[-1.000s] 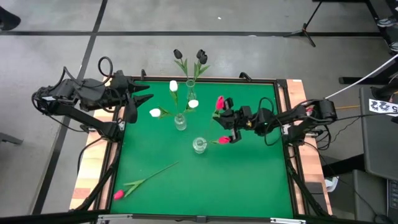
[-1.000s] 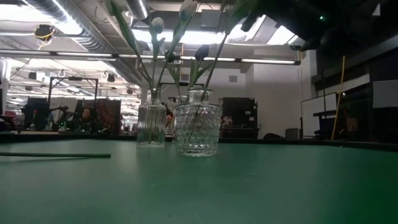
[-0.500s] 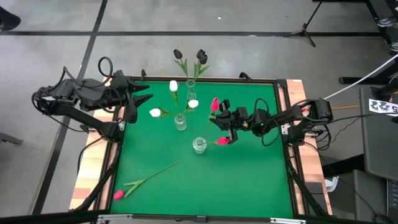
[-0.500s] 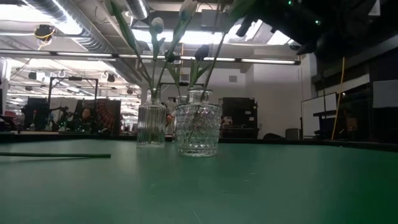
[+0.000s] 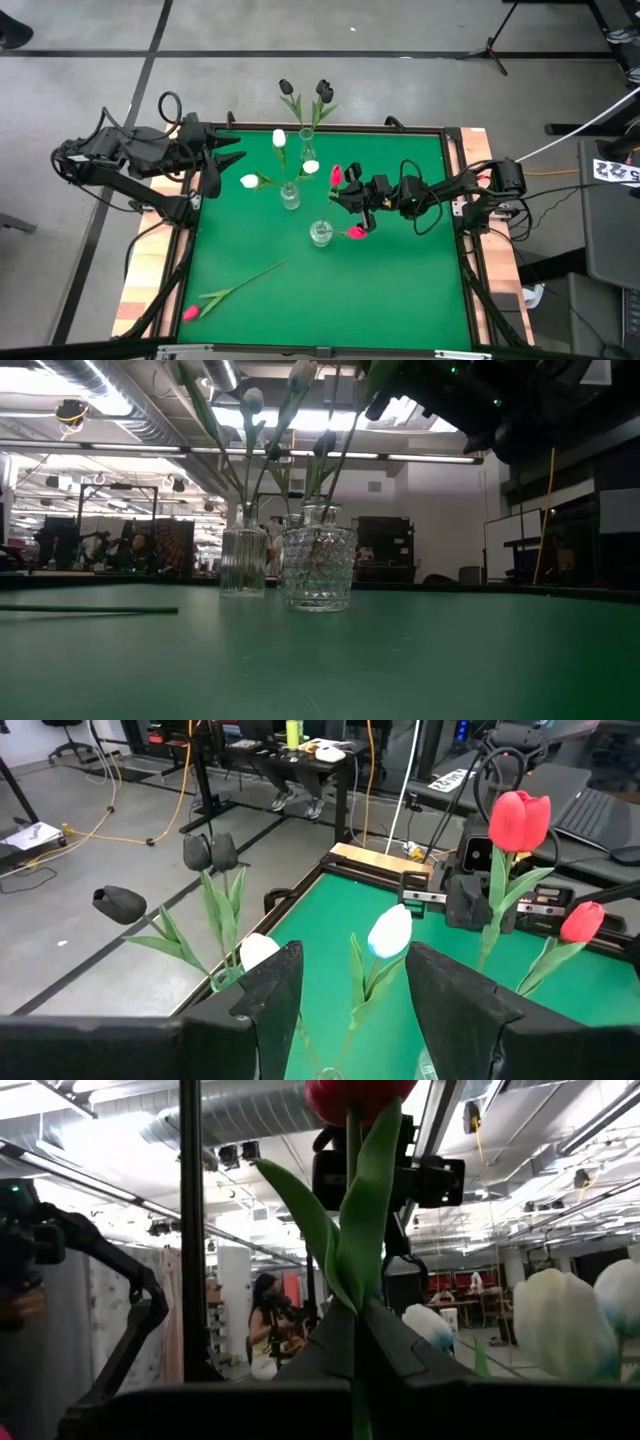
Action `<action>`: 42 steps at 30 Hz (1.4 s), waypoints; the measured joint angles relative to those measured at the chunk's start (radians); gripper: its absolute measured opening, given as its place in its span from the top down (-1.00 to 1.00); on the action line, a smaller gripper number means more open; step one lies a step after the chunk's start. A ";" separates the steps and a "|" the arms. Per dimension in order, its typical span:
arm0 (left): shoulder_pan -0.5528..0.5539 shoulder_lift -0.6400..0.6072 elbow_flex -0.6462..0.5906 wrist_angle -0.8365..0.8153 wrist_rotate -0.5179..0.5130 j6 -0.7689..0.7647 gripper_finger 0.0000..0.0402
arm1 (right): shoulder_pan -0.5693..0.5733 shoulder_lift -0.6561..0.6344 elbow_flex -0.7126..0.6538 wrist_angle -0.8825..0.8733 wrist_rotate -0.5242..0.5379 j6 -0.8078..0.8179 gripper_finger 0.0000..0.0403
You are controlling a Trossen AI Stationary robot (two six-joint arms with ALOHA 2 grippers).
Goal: Sort flowers into vase by color
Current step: Put the right pink flower into the bottom transparent vase
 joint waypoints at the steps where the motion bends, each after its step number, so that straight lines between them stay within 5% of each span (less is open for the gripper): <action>1: 0.000 0.000 0.000 0.000 0.000 0.003 0.12 | 0.000 0.002 0.000 -0.002 -0.003 -0.003 0.99; 11: 0.000 0.000 0.000 0.000 0.000 0.016 0.12 | 0.000 0.093 0.000 0.002 0.019 0.006 0.98; 28: 0.000 0.000 0.000 -0.001 0.000 0.019 0.12 | 0.000 0.111 0.000 -0.083 -0.022 0.035 0.66; 42: 0.000 0.000 0.000 -0.053 0.000 -0.008 0.12 | 0.000 0.109 0.000 -0.104 -0.098 0.068 0.14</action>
